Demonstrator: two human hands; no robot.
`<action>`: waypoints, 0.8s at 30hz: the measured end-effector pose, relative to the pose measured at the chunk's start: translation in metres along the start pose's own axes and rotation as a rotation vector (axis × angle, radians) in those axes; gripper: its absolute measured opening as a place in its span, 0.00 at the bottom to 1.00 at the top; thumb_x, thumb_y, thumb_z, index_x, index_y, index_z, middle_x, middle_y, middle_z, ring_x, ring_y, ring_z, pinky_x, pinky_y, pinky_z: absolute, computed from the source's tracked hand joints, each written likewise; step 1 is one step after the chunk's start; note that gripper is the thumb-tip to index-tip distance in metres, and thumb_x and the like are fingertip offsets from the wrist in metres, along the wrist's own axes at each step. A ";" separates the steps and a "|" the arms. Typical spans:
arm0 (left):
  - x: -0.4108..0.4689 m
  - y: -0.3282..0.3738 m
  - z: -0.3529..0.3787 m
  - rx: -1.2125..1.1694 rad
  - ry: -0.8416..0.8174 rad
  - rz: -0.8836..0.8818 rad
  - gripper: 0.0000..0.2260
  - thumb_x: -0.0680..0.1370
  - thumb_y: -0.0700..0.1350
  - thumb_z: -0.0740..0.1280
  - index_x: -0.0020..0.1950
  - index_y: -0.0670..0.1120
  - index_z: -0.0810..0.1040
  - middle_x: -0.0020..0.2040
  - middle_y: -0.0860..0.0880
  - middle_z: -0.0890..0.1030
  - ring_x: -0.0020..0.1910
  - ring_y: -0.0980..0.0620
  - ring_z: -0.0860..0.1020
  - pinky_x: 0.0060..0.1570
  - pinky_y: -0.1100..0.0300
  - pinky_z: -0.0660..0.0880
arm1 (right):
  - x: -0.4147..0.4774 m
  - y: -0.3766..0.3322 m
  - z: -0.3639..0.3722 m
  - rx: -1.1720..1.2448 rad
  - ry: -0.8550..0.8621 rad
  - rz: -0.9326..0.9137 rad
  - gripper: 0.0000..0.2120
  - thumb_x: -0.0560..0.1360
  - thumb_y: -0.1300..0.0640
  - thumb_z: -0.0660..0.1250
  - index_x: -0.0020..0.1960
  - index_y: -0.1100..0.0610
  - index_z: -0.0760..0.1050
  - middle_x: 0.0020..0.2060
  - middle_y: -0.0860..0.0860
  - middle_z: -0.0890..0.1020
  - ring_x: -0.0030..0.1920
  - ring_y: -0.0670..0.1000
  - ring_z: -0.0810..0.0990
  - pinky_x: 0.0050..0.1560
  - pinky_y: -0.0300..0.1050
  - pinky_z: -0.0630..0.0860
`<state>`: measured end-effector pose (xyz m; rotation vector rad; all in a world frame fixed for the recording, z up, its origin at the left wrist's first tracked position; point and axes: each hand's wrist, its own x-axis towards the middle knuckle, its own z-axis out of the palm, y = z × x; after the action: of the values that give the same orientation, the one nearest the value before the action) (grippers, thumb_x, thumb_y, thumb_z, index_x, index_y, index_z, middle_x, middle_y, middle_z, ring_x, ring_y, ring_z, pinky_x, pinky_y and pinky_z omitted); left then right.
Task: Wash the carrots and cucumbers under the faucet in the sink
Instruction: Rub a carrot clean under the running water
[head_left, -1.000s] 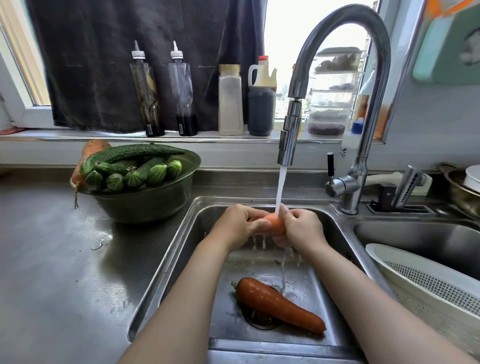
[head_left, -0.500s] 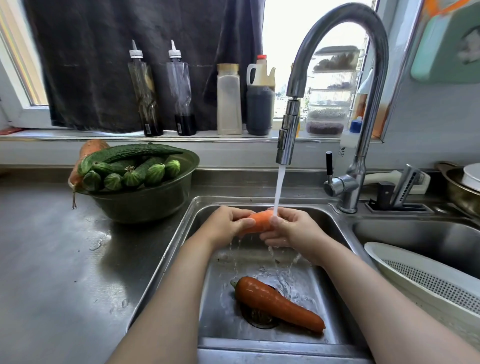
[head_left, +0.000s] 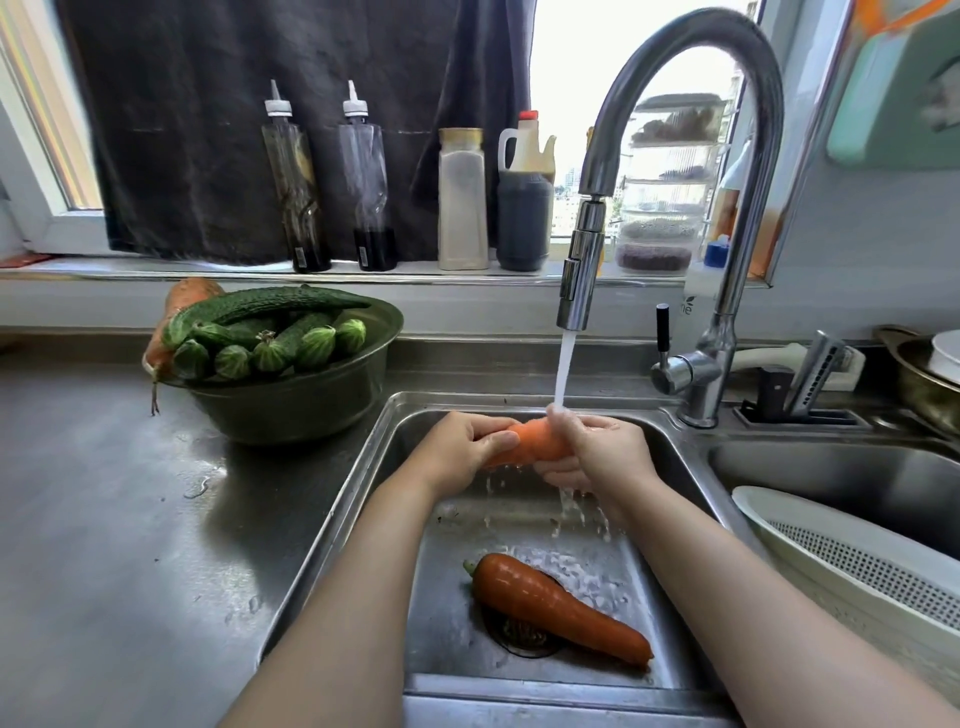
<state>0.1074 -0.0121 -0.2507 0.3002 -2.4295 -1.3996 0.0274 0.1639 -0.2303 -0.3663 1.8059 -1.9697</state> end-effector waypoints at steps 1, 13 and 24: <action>0.000 0.000 0.000 -0.004 -0.001 -0.005 0.09 0.80 0.50 0.71 0.52 0.67 0.85 0.51 0.59 0.86 0.56 0.54 0.83 0.66 0.42 0.76 | 0.000 0.000 0.001 0.014 0.008 0.009 0.10 0.79 0.52 0.73 0.53 0.59 0.79 0.42 0.66 0.85 0.38 0.62 0.88 0.37 0.51 0.86; -0.002 0.000 -0.002 0.049 0.045 -0.073 0.21 0.77 0.71 0.59 0.47 0.59 0.83 0.37 0.54 0.84 0.36 0.51 0.80 0.42 0.50 0.74 | 0.000 0.002 -0.003 0.004 -0.347 -0.009 0.13 0.83 0.53 0.65 0.64 0.56 0.78 0.50 0.62 0.87 0.48 0.61 0.88 0.37 0.48 0.85; -0.007 0.005 0.004 -0.275 -0.251 -0.174 0.14 0.84 0.56 0.62 0.66 0.52 0.79 0.47 0.45 0.82 0.32 0.52 0.76 0.31 0.60 0.72 | 0.011 0.006 -0.006 -0.085 -0.028 -0.074 0.16 0.84 0.48 0.64 0.61 0.59 0.79 0.30 0.56 0.83 0.25 0.52 0.80 0.21 0.39 0.70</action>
<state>0.1122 -0.0042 -0.2497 0.2887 -2.4045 -1.9279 0.0159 0.1632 -0.2376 -0.4913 1.8877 -1.9310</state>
